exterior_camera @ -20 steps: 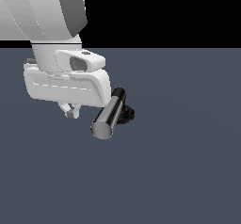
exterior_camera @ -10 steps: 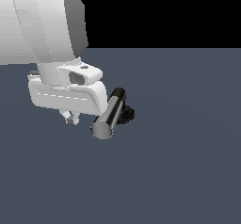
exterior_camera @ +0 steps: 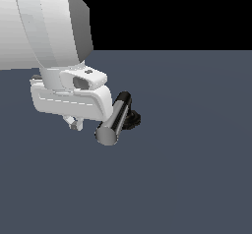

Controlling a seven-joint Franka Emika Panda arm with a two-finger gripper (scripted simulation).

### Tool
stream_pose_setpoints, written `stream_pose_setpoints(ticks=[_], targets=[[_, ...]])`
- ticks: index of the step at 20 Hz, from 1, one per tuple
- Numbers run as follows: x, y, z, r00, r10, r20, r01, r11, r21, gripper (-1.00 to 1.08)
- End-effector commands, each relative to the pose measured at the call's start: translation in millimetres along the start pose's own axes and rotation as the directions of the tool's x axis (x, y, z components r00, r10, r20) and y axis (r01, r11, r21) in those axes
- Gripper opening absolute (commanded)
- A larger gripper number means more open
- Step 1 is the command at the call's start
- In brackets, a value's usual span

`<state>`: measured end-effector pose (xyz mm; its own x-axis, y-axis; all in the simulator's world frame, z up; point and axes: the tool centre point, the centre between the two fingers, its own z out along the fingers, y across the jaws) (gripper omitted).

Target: Turn on the faucet by rotating a designated handle.

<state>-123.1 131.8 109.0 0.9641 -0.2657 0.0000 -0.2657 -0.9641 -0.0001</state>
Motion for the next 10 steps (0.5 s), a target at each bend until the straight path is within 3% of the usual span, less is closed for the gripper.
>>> stream_pose_setpoints(ticks=[1,10], targets=[[0.7,7.3,0.0,1.0,0.001,0.0,-0.001,1.0,0.0,-1.0],[3.2,46.1,0.0,1.0,0.001,0.0,-0.001,1.0,0.0,-1.0]])
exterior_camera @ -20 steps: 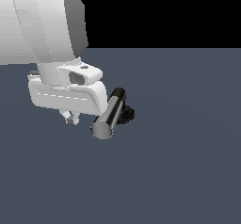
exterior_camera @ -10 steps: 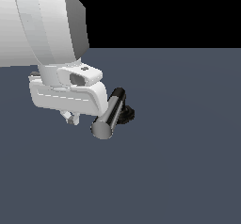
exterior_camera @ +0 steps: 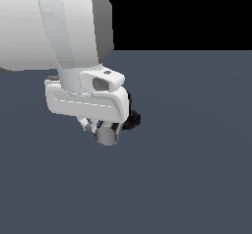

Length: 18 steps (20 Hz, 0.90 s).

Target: Turn on the faucet by rotating a designated handle.

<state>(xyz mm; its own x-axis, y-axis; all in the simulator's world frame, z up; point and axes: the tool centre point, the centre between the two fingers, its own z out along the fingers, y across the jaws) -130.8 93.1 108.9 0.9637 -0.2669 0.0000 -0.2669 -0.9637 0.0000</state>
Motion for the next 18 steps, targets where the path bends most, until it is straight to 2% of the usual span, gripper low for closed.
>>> stream_pose_setpoints(ticks=[1,18], targets=[[0.7,11.1,0.0,1.0,0.0,0.0,0.0,1.0,0.0,-1.0],[6.0,87.6,0.0,1.0,0.0,0.0,0.0,1.0,0.0,-1.0]])
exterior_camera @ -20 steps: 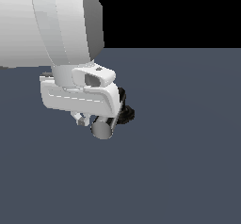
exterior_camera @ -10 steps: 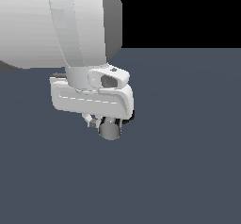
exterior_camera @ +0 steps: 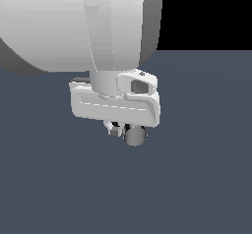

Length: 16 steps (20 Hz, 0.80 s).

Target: Turn on the faucet by rotating a designated handle.

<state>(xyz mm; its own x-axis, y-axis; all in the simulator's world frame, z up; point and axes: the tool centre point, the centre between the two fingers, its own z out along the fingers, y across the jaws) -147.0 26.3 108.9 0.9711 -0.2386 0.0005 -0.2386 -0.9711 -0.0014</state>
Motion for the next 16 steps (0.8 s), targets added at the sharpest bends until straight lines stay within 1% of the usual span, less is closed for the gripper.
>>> stream_pose_setpoints(ticks=[1,9,10,11,16], targets=[[3.5,23.6,-0.1,1.0,0.029,0.0,-0.029,1.0,-0.001,-1.0],[5.3,61.4,-0.2,1.0,0.029,0.0,-0.029,1.0,-0.001,-1.0],[5.3,61.4,-0.2,1.0,0.029,0.0,-0.029,1.0,-0.001,-1.0],[3.2,46.7,0.0,1.0,0.004,0.001,-0.004,1.0,-0.001,-1.0],[19.9,63.3,0.0,1.0,0.007,0.001,-0.007,1.0,-0.001,-1.0]])
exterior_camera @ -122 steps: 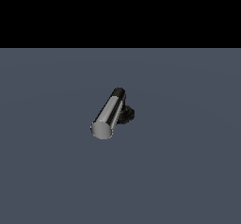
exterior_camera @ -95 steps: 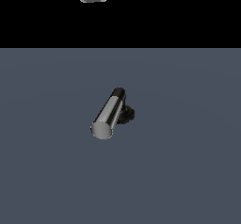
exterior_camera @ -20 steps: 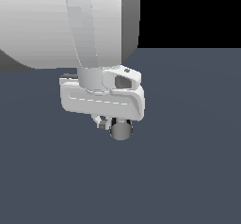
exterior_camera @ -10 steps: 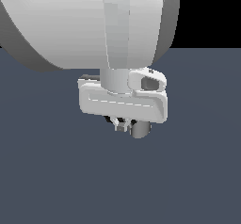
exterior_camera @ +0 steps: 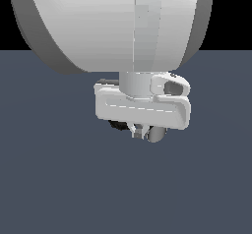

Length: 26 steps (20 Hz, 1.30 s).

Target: Turn on the faucet by rotating a designated handle.

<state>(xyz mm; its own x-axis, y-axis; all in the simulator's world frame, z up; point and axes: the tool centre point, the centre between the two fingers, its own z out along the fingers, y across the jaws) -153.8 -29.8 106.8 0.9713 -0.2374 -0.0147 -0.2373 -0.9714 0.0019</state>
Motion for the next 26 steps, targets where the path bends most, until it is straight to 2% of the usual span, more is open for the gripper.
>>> stream_pose_setpoints(ticks=[1,26], targets=[[16.3,10.5,-2.3,1.0,0.009,-0.014,-0.009,1.0,0.002,-1.0],[94.8,90.0,-3.3,1.0,0.024,-0.015,-0.024,1.0,0.002,-1.0]])
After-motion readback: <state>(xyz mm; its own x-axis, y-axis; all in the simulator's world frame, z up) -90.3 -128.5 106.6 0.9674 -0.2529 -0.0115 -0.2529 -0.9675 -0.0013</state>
